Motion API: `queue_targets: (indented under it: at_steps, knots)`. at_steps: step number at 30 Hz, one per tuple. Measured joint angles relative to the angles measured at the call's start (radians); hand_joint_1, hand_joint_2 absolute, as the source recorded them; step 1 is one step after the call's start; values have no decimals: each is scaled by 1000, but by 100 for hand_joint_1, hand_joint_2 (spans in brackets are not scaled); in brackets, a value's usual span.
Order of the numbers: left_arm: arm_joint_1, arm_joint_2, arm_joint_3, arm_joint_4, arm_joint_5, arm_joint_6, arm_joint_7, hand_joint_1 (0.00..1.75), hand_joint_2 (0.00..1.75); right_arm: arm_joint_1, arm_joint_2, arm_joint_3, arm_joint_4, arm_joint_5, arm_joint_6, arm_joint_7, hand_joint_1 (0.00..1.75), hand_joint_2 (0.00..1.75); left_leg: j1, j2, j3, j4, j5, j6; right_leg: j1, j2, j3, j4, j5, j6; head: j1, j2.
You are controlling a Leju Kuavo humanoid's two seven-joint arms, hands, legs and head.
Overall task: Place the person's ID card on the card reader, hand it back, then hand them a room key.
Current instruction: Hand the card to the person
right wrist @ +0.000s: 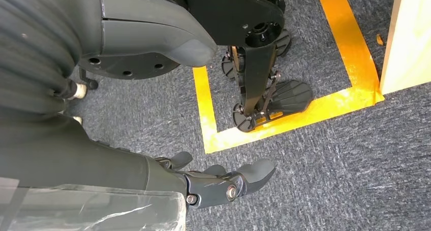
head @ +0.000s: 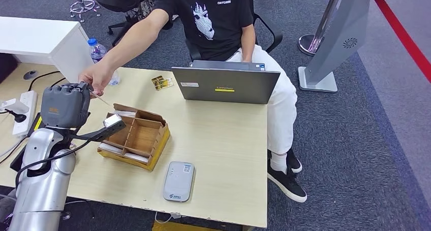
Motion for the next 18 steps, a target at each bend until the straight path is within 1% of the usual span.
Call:
queue_targets:
  at_steps: [1, 2, 4, 5, 6, 11, 13, 15, 18]
  knots:
    - [0, 0, 0, 0, 0, 0, -1, 164, 175, 0, 0, 0, 0, 0, 0, 0, 0, 175, 0, 0, 0, 0, 0, 0, 0, 0, 0, 0, 0, 0, 0, 0]
    - [0, 0, 0, 0, 0, 0, -3, 128, 175, 0, 0, 0, 0, 0, 0, 0, 0, 175, 0, 0, 0, 0, 0, 0, 0, 0, 0, 0, 0, 0, 0, 0]
    - [0, 0, 0, 0, -1, 0, -5, 45, 175, 0, 0, 0, 0, 0, 0, 0, 0, 175, 0, 0, 0, 0, 0, 0, 0, 0, 0, 0, 0, 0, 0, 0]
    - [0, 0, 0, 0, -1, 1, -6, 7, 175, 0, 0, 0, 0, 0, 0, 0, 0, 175, 0, 0, 0, 0, 0, 0, 0, 0, 0, 0, 0, 0, 0, 0]
    - [1, 0, 0, 0, -1, 1, -7, 0, 175, 0, 0, 0, 0, 0, 0, 0, 0, 175, 0, 0, 0, 0, 0, 0, 0, 0, 0, 0, 0, 0, 0, 0]
    - [10, 0, 2, 3, 2, 19, -7, 0, 175, 0, 1, 0, 0, 2, 0, 0, 0, 175, 0, 0, -1, 0, 0, 0, 0, 0, 0, 0, 0, 0, 0, 0]
    - [32, 2, 15, 0, 20, 42, -15, 0, 175, 0, 6, 2, 0, 12, -3, 0, 0, 175, 0, 1, -1, -1, 0, 0, 0, 1, 0, 0, 0, 0, 0, 0]
    - [80, 8, 50, -13, 66, 76, -44, 0, 175, 1, 16, 7, 0, 28, -10, -2, 0, 175, 0, 4, 0, -1, -1, -1, 0, 4, -1, 1, 0, 0, 0, 0]
    - [166, 13, 153, -45, 141, 105, -127, 0, 175, 4, 40, 21, 0, 46, -28, -4, 0, 175, 1, 5, 0, -1, -1, -2, 0, 6, -3, 1, -1, -1, 0, 0]
